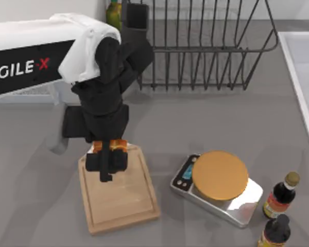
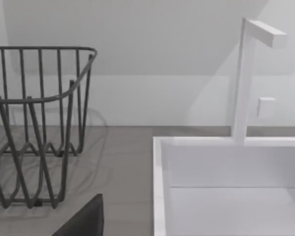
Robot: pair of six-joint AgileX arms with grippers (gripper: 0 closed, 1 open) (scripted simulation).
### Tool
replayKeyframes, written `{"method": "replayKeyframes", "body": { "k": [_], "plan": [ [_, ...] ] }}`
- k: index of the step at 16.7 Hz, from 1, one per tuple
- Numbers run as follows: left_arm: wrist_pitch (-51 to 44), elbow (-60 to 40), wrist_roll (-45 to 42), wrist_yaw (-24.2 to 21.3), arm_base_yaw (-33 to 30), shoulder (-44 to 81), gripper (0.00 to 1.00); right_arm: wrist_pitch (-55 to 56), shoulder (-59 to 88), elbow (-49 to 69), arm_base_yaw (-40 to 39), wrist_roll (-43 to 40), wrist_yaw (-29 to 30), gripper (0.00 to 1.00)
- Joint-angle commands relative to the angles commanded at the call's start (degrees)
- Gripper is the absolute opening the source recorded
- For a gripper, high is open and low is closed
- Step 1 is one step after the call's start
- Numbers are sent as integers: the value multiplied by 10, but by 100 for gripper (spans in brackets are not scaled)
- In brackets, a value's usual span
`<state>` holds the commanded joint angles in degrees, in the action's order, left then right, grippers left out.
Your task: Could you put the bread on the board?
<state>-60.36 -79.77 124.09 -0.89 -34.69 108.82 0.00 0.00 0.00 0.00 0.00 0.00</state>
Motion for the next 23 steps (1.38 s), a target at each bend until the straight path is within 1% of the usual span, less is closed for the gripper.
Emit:
{"method": "replayKeyframes", "body": {
  "k": [6,23],
  "plan": [
    [4,4,-1,-1,3,3,0,0,0,0,0,0,0,100],
    [96,63,-1,0,1,33,0,0,0,0,0,0,0,100]
  ]
}}
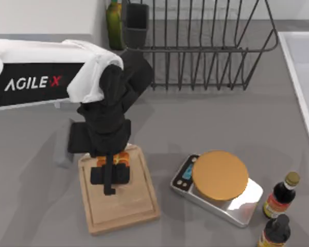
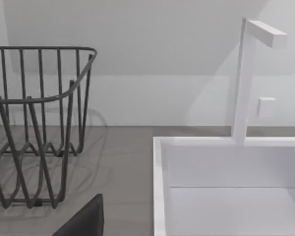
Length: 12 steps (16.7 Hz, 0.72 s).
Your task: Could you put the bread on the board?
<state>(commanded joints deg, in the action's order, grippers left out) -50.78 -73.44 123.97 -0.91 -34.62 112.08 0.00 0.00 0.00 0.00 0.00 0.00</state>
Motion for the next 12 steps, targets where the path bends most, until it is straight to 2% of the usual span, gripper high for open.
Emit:
{"method": "replayKeyframes", "body": {
  "k": [3,12],
  "plan": [
    [0,0,0,0,0,0,0,0,0,0,0,0,0,100],
    [0,0,0,0,0,0,68,0,0,0,0,0,0,100]
  ]
}}
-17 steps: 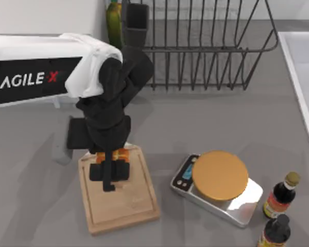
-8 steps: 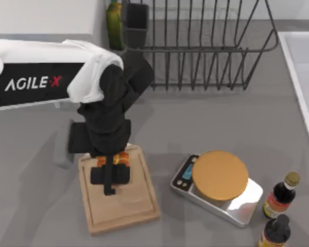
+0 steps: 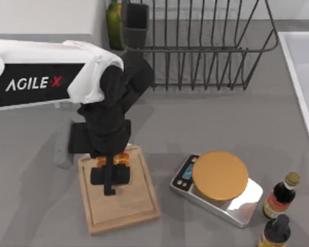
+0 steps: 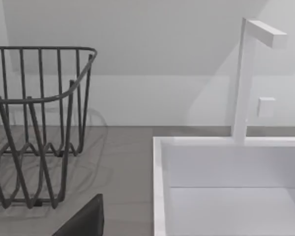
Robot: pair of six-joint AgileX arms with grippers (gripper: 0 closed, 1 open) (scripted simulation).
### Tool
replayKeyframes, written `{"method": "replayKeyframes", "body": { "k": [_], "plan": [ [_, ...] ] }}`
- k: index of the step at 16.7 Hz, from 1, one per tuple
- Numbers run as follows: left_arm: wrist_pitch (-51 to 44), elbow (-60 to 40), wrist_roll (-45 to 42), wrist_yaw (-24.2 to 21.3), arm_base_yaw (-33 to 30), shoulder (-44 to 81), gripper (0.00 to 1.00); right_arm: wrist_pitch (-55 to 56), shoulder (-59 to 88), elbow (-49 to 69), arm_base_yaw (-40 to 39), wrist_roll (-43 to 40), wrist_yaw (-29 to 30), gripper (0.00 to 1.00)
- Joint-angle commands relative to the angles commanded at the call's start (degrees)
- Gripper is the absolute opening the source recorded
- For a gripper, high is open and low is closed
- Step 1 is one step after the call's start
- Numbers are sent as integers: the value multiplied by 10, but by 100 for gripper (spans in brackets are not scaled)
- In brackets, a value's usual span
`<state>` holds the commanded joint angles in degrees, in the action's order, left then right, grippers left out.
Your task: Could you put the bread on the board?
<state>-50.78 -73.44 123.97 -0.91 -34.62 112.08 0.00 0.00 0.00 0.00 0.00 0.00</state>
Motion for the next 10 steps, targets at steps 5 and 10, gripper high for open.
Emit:
{"method": "replayKeyframes", "body": {
  "k": [5,10],
  "plan": [
    [0,0,0,0,0,0,100,0,0,0,0,0,0,100],
    [0,0,0,0,0,0,100,0,0,0,0,0,0,100]
  ]
}}
